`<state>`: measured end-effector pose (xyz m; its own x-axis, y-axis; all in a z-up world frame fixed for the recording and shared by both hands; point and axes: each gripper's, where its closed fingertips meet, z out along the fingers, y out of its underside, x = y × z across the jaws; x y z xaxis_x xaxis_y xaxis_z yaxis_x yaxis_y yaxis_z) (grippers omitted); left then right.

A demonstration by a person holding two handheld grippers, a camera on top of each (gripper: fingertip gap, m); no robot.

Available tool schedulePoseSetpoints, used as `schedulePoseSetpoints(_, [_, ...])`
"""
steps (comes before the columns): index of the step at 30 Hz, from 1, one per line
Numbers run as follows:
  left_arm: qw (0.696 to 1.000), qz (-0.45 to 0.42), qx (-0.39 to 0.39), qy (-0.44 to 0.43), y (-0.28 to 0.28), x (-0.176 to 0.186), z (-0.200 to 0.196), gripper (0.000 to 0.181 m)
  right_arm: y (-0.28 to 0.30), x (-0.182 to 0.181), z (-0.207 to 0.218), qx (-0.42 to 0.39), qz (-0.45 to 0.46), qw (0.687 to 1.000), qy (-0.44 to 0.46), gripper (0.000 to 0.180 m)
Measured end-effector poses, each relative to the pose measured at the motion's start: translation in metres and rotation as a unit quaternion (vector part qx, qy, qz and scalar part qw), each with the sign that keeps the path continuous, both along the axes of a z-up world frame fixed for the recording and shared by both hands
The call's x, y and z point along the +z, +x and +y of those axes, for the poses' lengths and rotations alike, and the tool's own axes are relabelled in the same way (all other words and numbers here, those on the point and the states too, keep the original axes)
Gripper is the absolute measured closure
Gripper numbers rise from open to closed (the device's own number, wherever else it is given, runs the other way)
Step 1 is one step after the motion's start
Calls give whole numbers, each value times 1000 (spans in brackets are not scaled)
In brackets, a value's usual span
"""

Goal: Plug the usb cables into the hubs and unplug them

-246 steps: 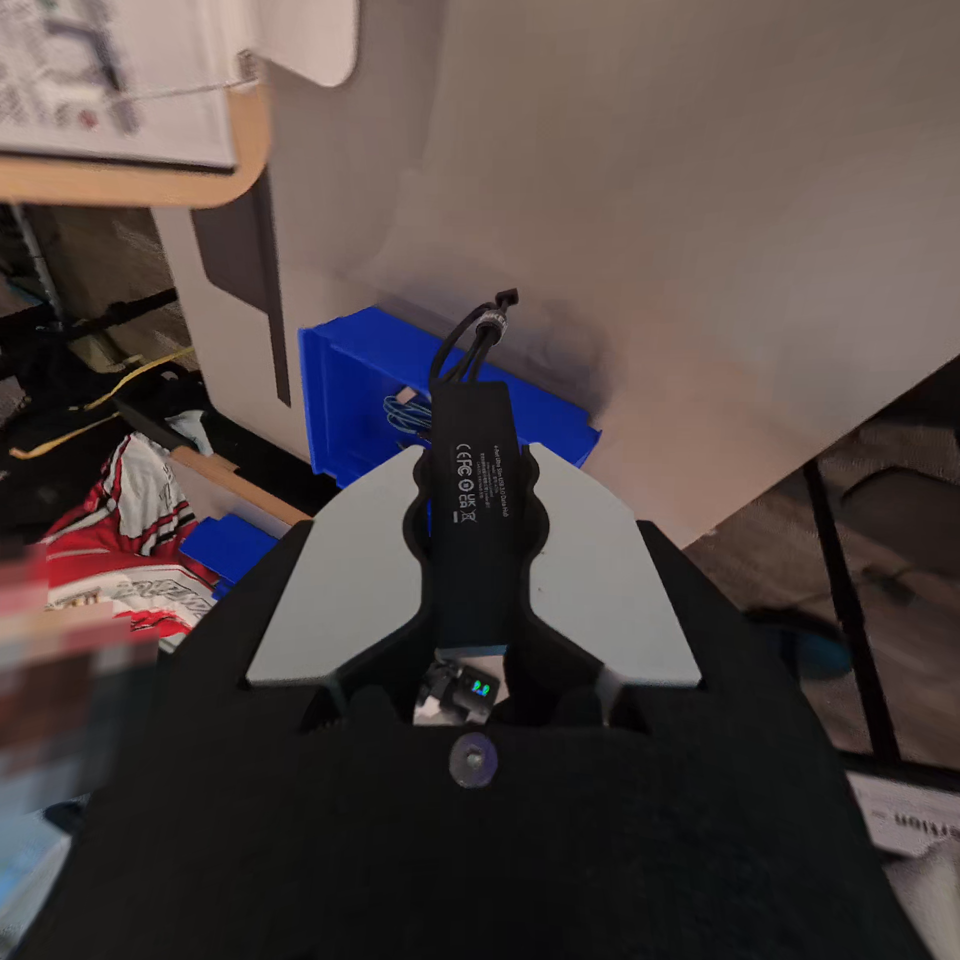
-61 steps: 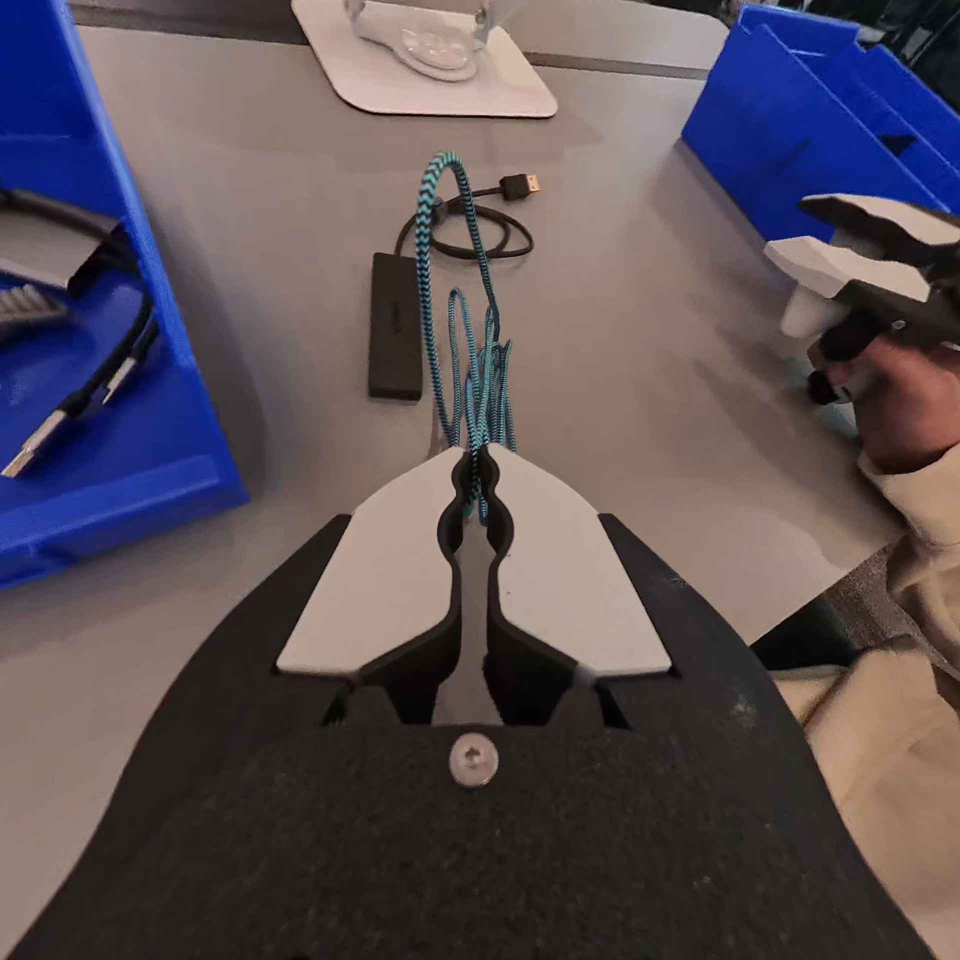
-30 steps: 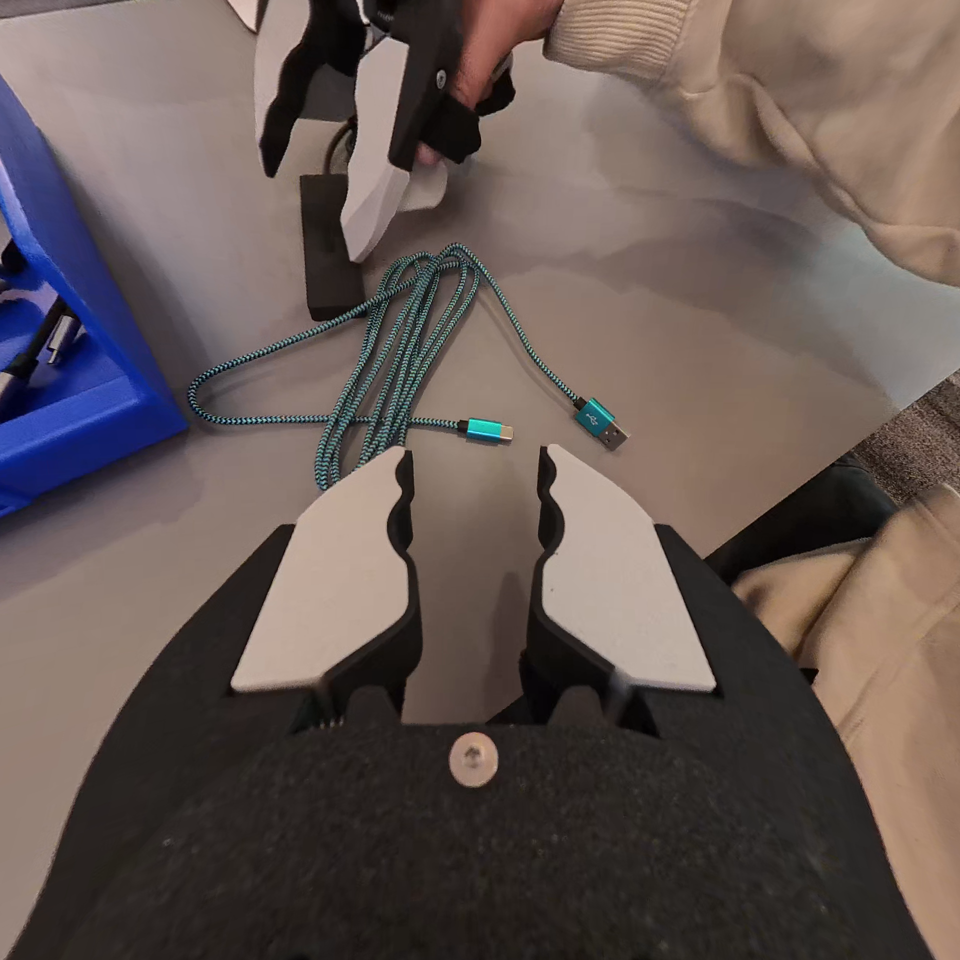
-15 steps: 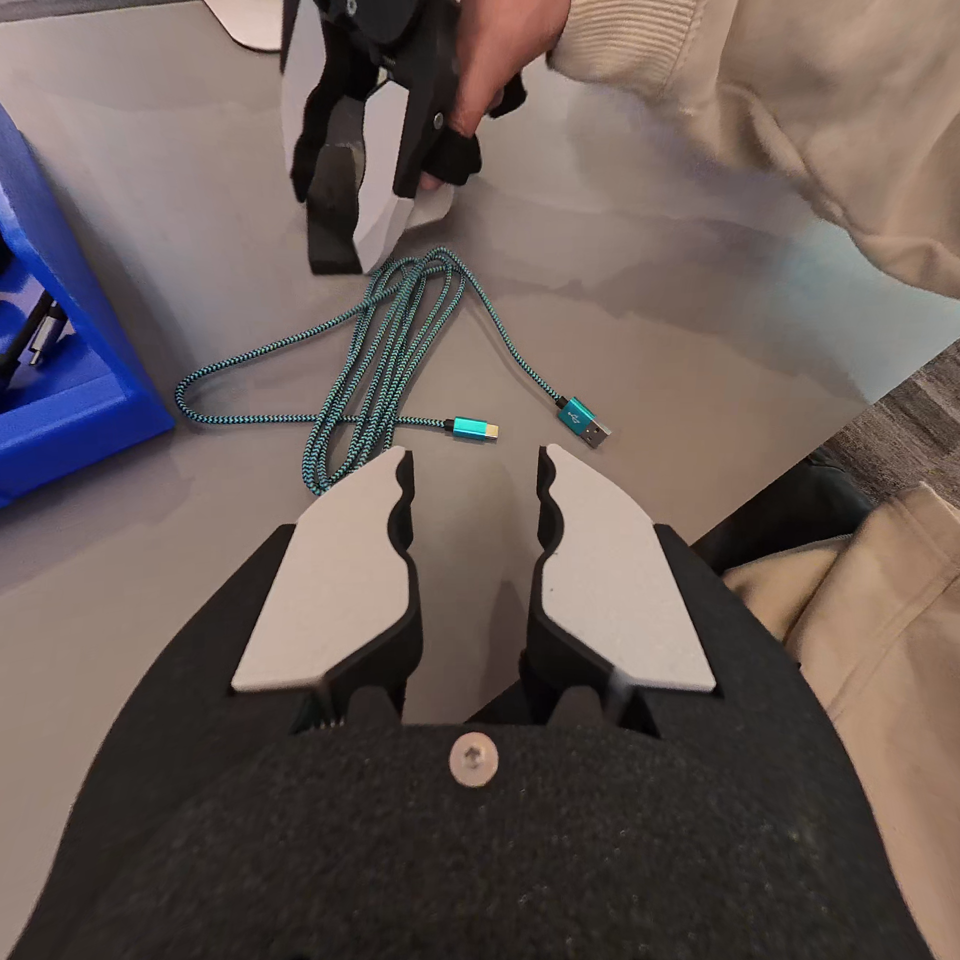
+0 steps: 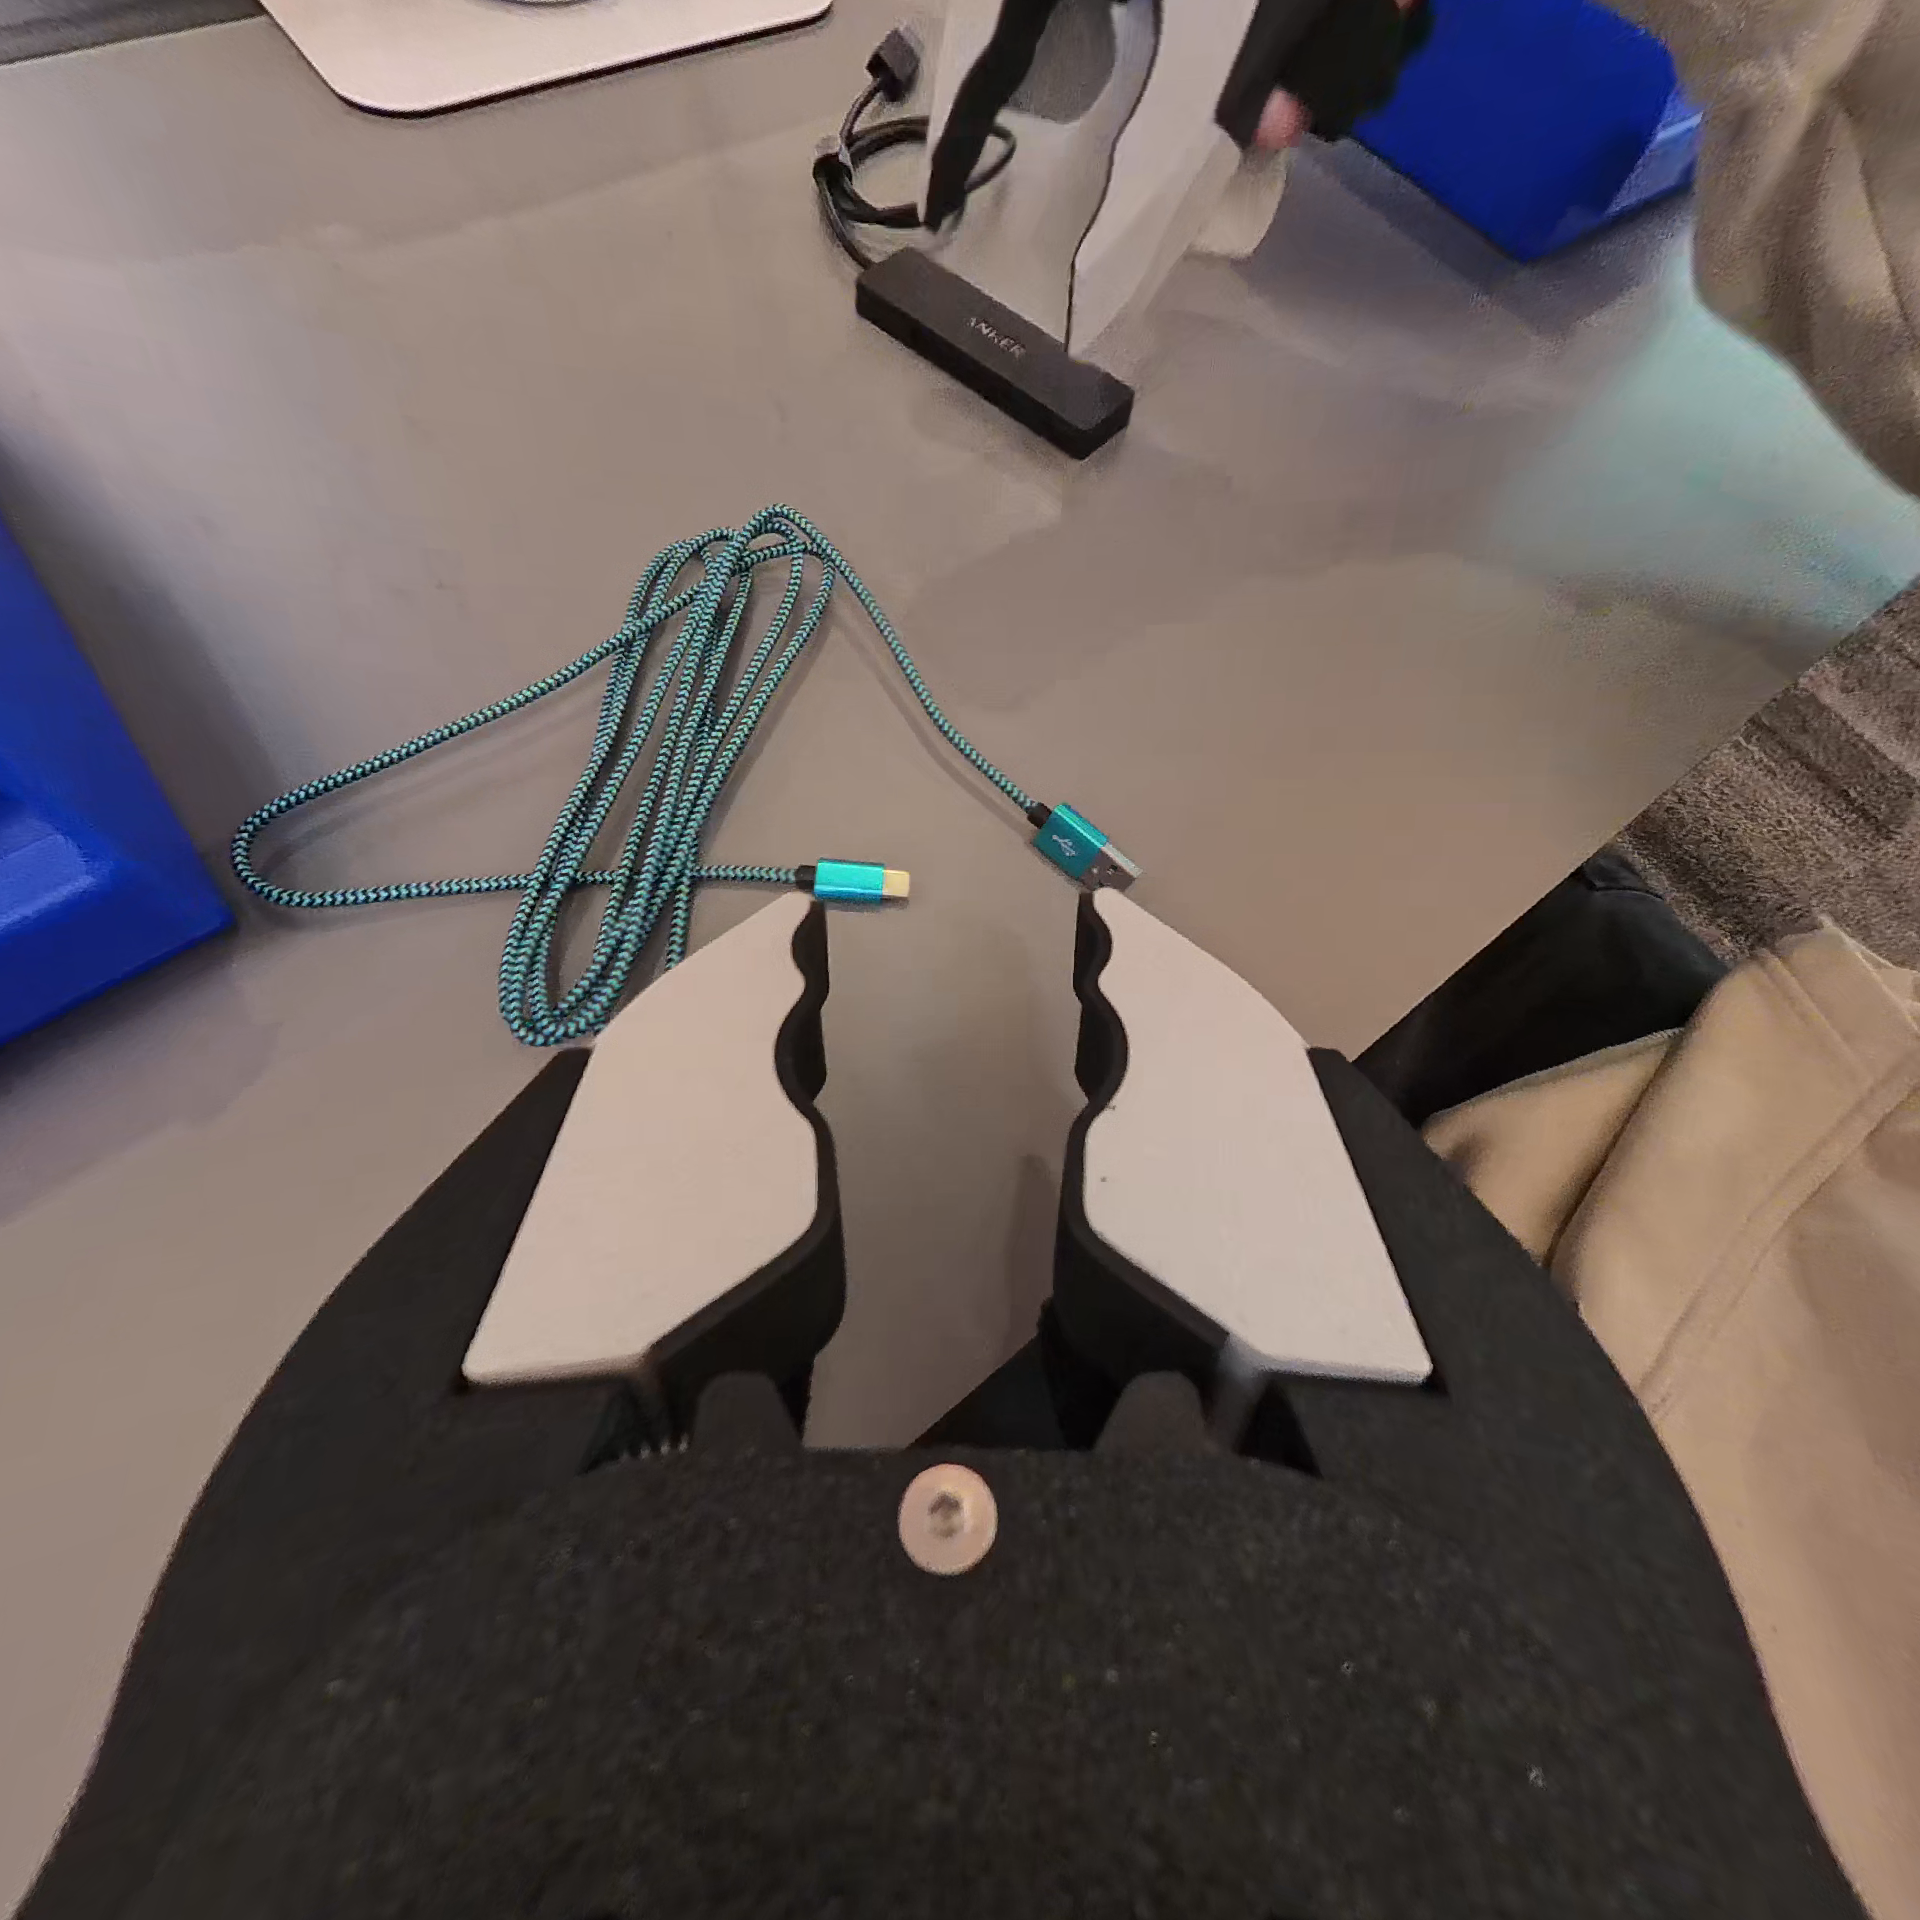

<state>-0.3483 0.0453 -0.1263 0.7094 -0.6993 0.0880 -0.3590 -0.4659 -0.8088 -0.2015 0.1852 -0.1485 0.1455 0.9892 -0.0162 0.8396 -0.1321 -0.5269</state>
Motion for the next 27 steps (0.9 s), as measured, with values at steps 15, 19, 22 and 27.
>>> schedulePoseSetpoints(15, [999, -4, -47, 6, 31, 4, -11, 135, 32, -39, -6, -435, 54, 893, 100, 111])
schedulePoseSetpoints(19, [999, -2, -49, 9, 32, 6, -13, 135, 29, -41, -10, -437, 81, 894, 61, 138])
schedulePoseSetpoints(22, [999, -5, -44, 13, 29, 8, -13, 135, 35, -41, -13, -434, 84, 895, 60, 140])
schedulePoseSetpoints(27, [999, -8, -34, 13, 24, 10, -10, 135, 48, -32, -18, -418, 121, 899, 58, 143])
